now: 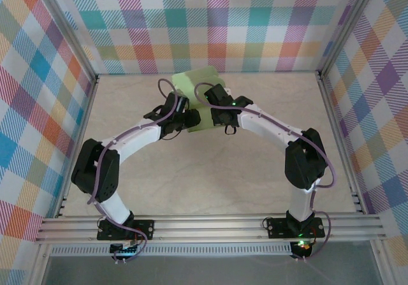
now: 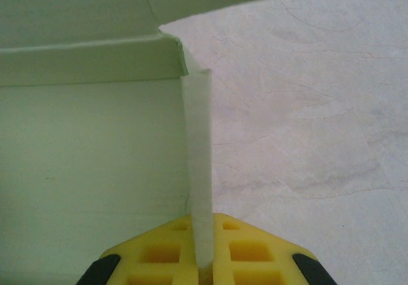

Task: Fold the paper box

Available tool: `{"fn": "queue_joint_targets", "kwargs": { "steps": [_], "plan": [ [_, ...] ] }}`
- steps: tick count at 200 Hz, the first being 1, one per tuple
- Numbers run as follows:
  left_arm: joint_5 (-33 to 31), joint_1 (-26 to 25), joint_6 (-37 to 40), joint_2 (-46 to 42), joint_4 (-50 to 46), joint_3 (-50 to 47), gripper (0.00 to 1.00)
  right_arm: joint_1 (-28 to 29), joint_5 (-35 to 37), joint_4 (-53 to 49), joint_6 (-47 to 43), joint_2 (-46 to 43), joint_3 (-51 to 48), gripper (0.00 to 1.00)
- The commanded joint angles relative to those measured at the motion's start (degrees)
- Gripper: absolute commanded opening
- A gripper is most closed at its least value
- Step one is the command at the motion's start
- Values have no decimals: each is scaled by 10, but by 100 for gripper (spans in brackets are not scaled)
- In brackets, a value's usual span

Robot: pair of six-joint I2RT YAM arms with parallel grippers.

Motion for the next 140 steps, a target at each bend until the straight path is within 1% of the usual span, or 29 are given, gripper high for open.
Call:
{"fn": "queue_joint_targets", "kwargs": {
  "steps": [1,9,30,46,72,103,120,140],
  "plan": [
    [-18,-2,6,-23,-16,1,64,-4,-4,8,7,5,12,0],
    [-20,-2,5,-25,-15,-3,67,-6,-3,7,8,5,12,0],
    [-23,0,3,-31,-14,-12,88,-10,-3,4,12,5,10,0],
    [-29,0,5,-37,-14,-16,100,-14,-2,2,15,3,5,0],
    [-37,1,7,-51,-11,-23,100,-27,-7,3,22,2,-5,0],
    [-52,1,12,-80,11,-49,100,-49,-44,11,38,4,-24,0],
    [-77,1,19,-103,18,-67,100,-58,-61,14,45,12,-31,0],
    [-116,0,29,-137,27,-98,100,-61,-65,17,51,29,-42,0]
  ]
}}
